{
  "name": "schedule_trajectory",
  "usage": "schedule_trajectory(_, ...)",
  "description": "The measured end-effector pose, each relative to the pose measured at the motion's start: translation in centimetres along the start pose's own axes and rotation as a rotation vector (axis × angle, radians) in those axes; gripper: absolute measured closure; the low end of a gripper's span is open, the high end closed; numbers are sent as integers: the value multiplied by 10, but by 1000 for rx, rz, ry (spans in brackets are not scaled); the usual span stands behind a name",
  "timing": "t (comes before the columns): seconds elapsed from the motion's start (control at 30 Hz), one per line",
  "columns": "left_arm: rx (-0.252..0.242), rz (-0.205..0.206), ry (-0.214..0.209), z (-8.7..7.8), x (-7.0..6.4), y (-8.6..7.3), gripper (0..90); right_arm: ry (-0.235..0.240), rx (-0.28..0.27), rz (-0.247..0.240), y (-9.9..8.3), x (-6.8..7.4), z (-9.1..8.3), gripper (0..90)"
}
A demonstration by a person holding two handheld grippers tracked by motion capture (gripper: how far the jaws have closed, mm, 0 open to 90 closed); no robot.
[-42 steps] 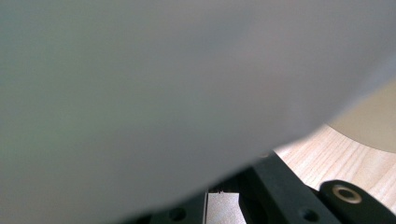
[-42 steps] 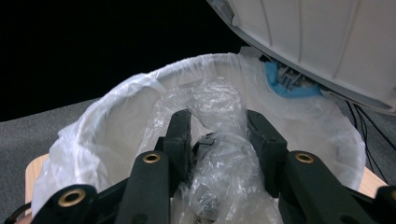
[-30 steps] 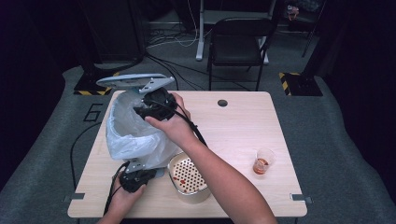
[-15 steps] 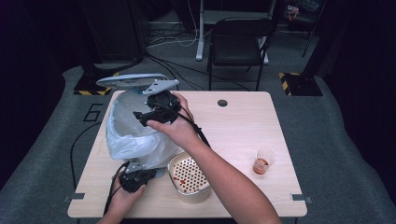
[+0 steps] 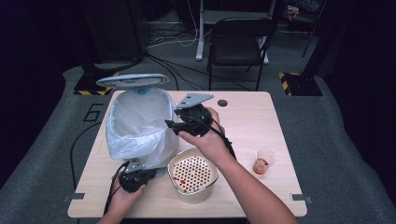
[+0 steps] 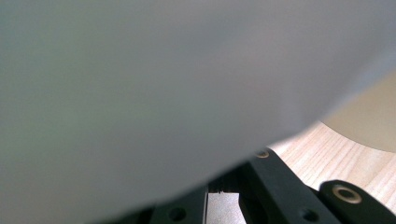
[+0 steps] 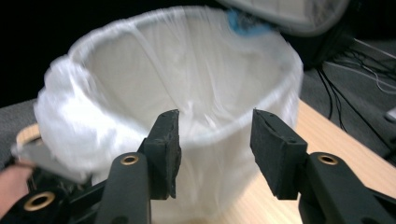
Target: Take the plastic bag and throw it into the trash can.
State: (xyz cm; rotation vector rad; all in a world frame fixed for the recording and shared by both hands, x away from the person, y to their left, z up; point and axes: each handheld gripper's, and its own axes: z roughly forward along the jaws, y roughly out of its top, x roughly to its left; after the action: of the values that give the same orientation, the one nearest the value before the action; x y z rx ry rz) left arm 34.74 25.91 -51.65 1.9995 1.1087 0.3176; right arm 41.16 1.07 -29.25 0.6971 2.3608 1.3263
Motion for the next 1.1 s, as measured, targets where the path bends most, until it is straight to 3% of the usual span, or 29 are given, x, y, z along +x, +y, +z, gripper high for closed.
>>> schedule_trajectory(0.1,4,17,-13,0,1,0,900,-31,8,6,-16,-3,-10,538)
schedule_trajectory(0.23,-6,3,-11,0,0,0,900,-63,23,6,-38,-7,-18,570)
schedule_trajectory(0.4,-7,2,-10,0,0,0,900,-84,57,34,-66,-8,-20,585)
schedule_trajectory(0.83,-11,6,-16,0,1,-1,900,-96,107,140,-127,-11,-21,597)
schedule_trajectory(1.1,-10,-2,-17,0,1,-1,900,-83,121,186,-147,-11,-24,613)
